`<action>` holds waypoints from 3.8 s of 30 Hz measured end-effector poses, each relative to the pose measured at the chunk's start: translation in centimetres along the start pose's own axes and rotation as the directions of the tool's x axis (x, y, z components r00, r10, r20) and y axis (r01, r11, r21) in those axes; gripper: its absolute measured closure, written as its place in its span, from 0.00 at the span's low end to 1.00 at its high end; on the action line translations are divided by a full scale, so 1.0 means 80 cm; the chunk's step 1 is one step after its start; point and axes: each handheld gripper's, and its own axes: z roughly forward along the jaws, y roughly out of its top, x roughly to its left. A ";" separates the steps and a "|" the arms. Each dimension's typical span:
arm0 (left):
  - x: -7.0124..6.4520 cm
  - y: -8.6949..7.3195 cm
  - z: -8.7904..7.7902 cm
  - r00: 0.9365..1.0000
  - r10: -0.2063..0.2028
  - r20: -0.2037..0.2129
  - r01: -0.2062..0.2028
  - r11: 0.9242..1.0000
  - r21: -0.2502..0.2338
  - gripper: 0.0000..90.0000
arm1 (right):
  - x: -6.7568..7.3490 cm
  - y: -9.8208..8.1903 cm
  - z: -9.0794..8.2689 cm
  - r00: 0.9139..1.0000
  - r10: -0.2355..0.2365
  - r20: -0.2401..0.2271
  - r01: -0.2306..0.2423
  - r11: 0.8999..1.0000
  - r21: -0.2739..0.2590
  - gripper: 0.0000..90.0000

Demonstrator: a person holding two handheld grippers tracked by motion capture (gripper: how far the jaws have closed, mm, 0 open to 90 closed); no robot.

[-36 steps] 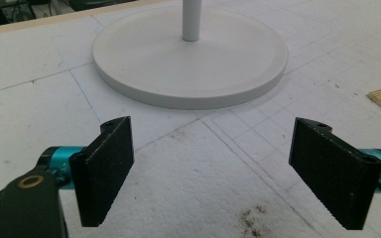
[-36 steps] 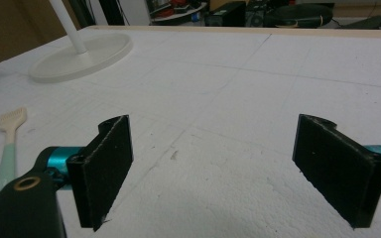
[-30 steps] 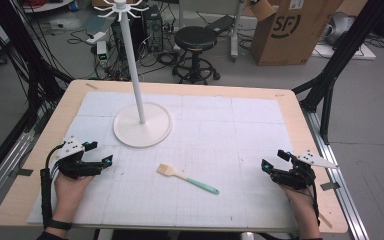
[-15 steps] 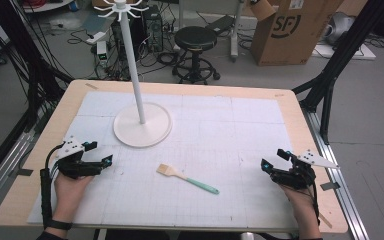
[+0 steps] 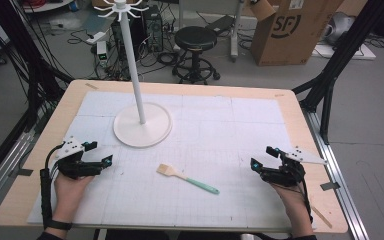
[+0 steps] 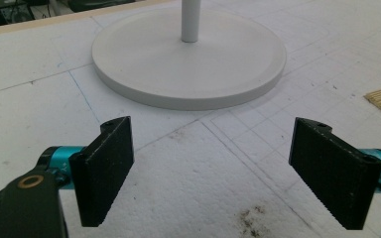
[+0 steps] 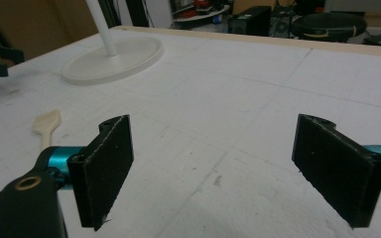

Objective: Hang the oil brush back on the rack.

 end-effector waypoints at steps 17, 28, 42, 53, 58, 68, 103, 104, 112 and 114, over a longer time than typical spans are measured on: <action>-0.021 0.025 0.007 0.988 0.036 0.151 -0.026 0.997 -0.067 0.21 | -0.002 -0.002 0.003 1.000 0.008 -0.007 -0.008 1.000 0.007 0.17; -0.078 0.067 0.060 0.925 0.140 0.352 -0.128 0.990 -0.056 0.12 | -0.011 -0.004 -0.004 1.000 0.018 0.005 -0.018 1.000 0.001 0.17; -0.133 0.087 0.116 0.852 0.159 0.498 -0.183 0.983 0.000 0.12 | -0.019 -0.006 -0.011 1.000 0.029 0.011 -0.029 1.000 -0.009 0.17; -0.175 0.086 0.146 0.773 0.263 0.578 -0.319 0.948 -0.006 0.24 | -0.021 -0.006 -0.013 0.999 0.033 0.015 -0.033 0.999 -0.009 0.17; -0.188 0.080 0.160 0.730 0.290 0.619 -0.384 0.923 0.020 0.28 | -0.021 -0.006 -0.013 0.999 0.033 0.014 -0.033 0.999 -0.009 0.17; -0.199 0.072 0.172 0.688 0.317 0.652 -0.452 0.891 0.044 0.50 | -0.022 -0.006 -0.013 0.999 0.039 0.012 -0.039 0.999 -0.010 0.17; -0.197 0.071 0.176 0.637 0.328 0.698 -0.493 0.869 0.042 0.92 | -0.023 -0.006 -0.015 0.999 0.048 0.006 -0.048 0.999 -0.018 0.17; -0.197 0.070 0.176 0.637 0.330 0.697 -0.494 0.869 0.040 0.92 | -0.023 -0.006 -0.015 0.999 0.047 0.007 -0.046 0.999 -0.018 0.17; -0.198 0.070 0.176 0.645 0.324 0.692 -0.488 0.871 0.047 0.91 | -0.022 -0.006 -0.014 0.999 0.050 0.006 -0.050 0.999 -0.019 0.17; -0.198 0.070 0.176 0.649 0.320 0.690 -0.489 0.871 0.056 0.91 | -0.022 -0.006 -0.014 0.999 0.045 0.007 -0.045 0.999 -0.021 0.17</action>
